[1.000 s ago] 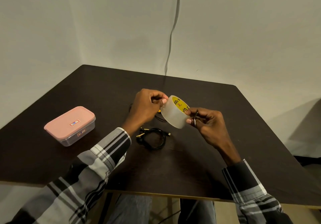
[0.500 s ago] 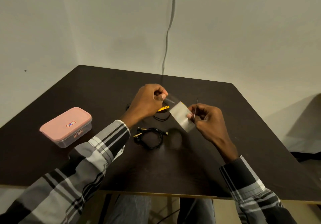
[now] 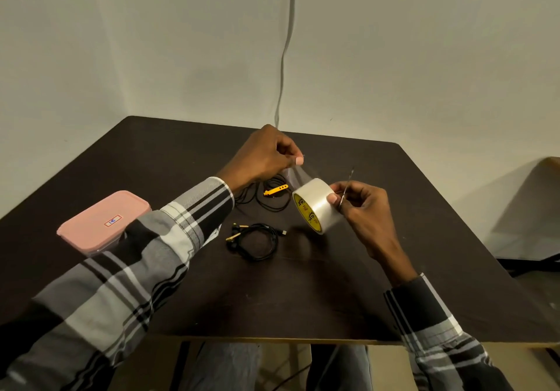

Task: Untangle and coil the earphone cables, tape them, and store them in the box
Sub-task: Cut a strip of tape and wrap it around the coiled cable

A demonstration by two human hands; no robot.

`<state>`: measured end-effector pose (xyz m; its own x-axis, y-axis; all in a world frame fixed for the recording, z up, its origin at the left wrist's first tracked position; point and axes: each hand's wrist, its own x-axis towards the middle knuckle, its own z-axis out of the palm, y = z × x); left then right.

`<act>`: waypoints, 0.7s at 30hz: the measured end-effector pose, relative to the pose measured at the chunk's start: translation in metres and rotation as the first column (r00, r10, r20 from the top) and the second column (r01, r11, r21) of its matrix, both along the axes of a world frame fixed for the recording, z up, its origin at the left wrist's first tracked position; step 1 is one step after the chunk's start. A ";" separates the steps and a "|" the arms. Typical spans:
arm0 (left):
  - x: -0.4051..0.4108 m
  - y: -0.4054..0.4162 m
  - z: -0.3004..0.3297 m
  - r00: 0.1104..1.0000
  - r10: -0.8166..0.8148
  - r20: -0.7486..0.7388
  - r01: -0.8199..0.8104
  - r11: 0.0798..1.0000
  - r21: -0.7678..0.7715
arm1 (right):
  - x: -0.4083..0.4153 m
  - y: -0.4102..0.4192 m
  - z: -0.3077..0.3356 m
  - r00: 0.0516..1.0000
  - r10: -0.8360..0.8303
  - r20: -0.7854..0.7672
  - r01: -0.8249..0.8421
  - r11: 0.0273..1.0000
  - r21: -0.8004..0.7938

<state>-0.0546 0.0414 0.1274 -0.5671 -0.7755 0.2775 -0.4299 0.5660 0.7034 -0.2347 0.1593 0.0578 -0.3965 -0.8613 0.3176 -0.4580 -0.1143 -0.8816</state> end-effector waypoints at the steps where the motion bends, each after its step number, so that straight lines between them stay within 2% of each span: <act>1: -0.003 0.001 0.000 1.000 0.005 0.000 -0.005 1.000 -0.024 | 0.000 0.000 0.000 1.000 -0.018 -0.003 0.018 1.000 0.004; 6: -0.015 0.002 0.000 0.999 0.012 0.032 -0.008 0.991 -0.132 | 0.002 -0.003 -0.002 0.994 -0.105 -0.039 0.107 0.993 0.051; 9: -0.021 0.005 0.007 1.000 -0.002 0.026 0.006 0.983 -0.185 | 0.006 -0.008 -0.005 0.974 -0.206 -0.091 0.216 0.971 0.105; 14: -0.028 0.004 0.017 0.995 -0.033 0.093 0.054 0.969 -0.241 | 0.008 -0.011 -0.008 0.963 -0.268 -0.032 0.270 0.952 0.142; 18: -0.031 -0.001 0.021 0.987 -0.090 0.131 0.118 0.967 -0.224 | 0.008 -0.006 -0.008 0.967 -0.255 -0.003 0.252 0.956 0.153; 21: -0.033 -0.006 0.023 0.975 -0.152 0.161 0.181 0.966 -0.184 | 0.004 0.000 -0.001 0.981 -0.183 0.068 0.167 0.967 0.193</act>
